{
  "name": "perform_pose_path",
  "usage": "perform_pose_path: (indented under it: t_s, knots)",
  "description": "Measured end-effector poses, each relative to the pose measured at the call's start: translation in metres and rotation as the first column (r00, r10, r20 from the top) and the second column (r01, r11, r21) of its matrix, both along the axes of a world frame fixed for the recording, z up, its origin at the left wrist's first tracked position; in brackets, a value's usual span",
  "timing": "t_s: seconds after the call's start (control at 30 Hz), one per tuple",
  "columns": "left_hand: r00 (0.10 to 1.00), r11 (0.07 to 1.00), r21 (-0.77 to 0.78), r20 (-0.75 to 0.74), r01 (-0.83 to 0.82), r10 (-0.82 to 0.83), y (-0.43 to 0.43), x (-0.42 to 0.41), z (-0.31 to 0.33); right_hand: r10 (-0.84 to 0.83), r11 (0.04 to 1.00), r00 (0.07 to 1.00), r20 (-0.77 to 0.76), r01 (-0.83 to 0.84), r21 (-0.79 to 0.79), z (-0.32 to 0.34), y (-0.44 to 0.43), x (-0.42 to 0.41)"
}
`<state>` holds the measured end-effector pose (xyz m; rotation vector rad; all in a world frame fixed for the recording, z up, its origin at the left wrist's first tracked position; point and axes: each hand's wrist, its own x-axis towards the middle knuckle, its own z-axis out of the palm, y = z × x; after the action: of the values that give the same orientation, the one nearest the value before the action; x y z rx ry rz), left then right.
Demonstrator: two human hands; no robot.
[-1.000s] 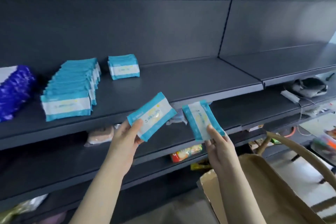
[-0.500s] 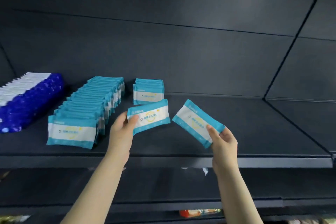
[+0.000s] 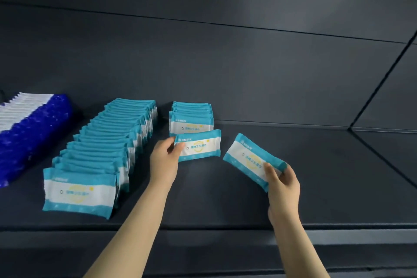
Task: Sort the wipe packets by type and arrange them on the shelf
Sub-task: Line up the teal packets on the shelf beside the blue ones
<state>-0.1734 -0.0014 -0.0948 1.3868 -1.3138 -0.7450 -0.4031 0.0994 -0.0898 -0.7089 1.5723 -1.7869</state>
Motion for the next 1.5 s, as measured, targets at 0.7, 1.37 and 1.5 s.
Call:
perform_pose_path:
  t_s: [0.7, 1.37, 1.5]
  knots:
    - [0.992, 0.978, -0.169, -0.049, -0.124, 0.118, -0.07, 0.016, 0.0, 0.058, 0.993, 0.829, -0.556, 0.011, 0.121, -0.007, -0.118, 0.083]
    - [0.938, 0.973, -0.229, 0.327, -0.037, 0.112, -0.059, 0.008, -0.003, 0.115, 0.992, 0.775, -0.621, -0.061, 0.108, -0.007, -0.133, 0.104]
    - [0.915, 0.982, -0.173, 0.378, -0.081, 0.143, -0.063, 0.009, -0.003, 0.163, 0.978, 0.779, -0.605, -0.047, 0.204, -0.006, -0.132, 0.101]
